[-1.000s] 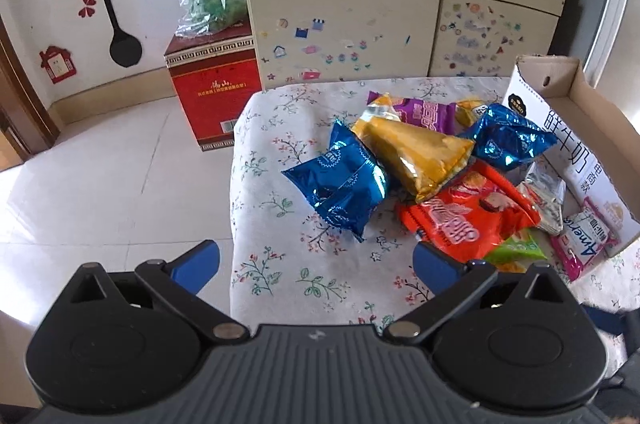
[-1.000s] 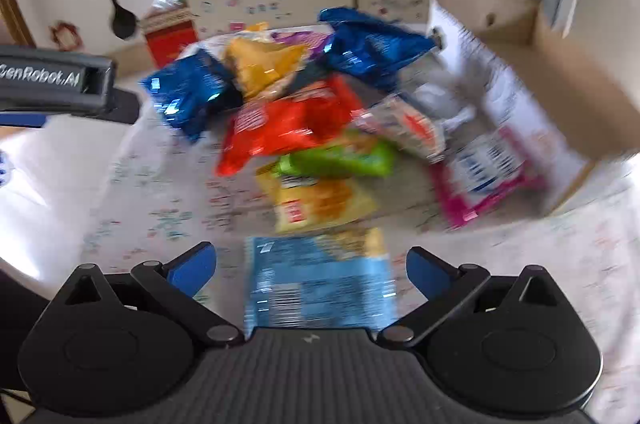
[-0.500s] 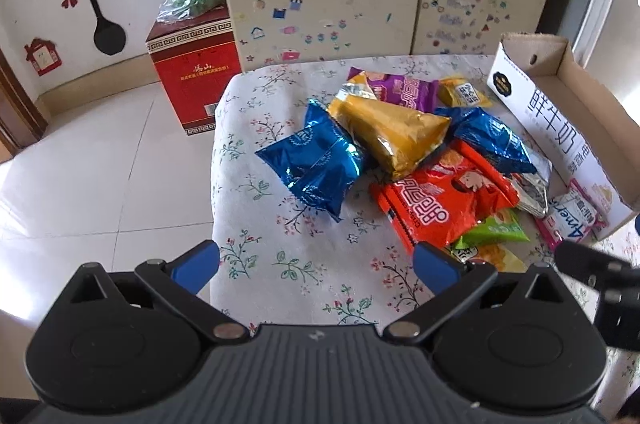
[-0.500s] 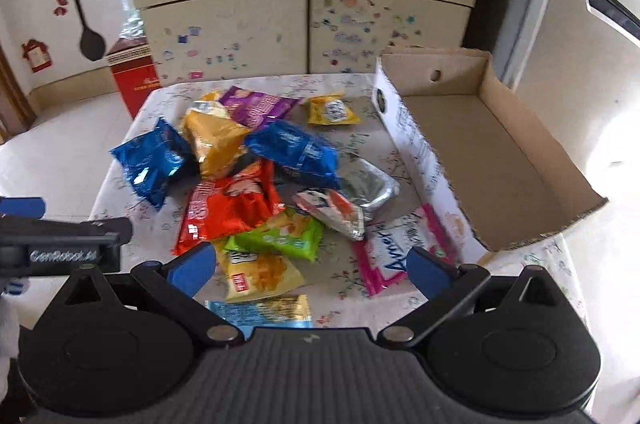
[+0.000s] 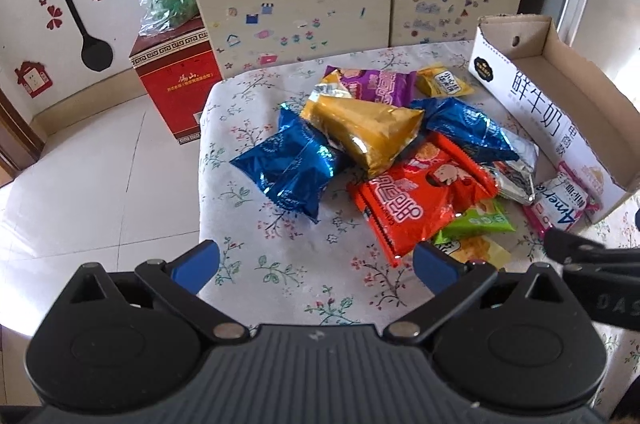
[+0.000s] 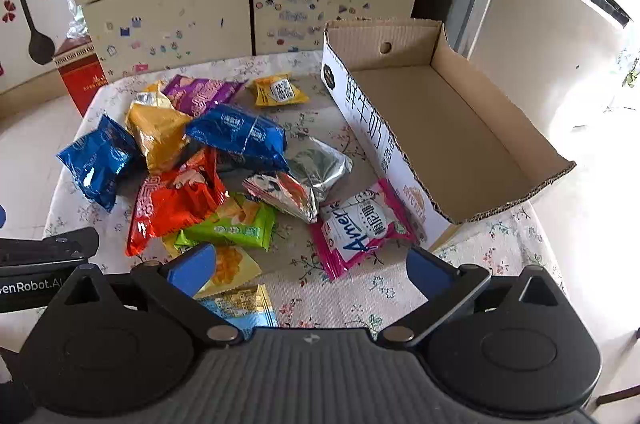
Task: Organize snacks
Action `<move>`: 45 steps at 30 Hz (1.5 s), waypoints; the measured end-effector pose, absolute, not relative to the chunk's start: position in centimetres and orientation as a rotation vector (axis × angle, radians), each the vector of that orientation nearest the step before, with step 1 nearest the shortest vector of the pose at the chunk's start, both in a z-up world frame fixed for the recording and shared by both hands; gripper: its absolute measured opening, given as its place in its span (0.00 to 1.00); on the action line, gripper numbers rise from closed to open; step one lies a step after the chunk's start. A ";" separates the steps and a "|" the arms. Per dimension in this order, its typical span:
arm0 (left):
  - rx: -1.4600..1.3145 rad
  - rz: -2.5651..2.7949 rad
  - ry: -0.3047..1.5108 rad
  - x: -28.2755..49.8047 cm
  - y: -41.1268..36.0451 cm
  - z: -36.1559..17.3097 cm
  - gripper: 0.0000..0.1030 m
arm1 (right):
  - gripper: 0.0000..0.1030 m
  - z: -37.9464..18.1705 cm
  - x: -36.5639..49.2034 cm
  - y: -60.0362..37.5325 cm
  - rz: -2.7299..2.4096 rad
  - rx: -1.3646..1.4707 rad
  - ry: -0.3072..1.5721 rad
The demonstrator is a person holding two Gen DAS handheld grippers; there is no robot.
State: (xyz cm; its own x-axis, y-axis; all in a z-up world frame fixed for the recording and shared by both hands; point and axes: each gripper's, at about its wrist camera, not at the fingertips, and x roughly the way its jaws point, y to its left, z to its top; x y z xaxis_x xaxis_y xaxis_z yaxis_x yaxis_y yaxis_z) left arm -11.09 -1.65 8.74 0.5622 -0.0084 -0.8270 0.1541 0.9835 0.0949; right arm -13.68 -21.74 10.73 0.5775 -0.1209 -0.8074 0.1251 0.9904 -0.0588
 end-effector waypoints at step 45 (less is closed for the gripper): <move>0.197 -0.055 0.963 -11.2 -2.4 8.2 0.96 | 1.00 10.5 -13.4 -20.0 -0.199 -0.091 0.944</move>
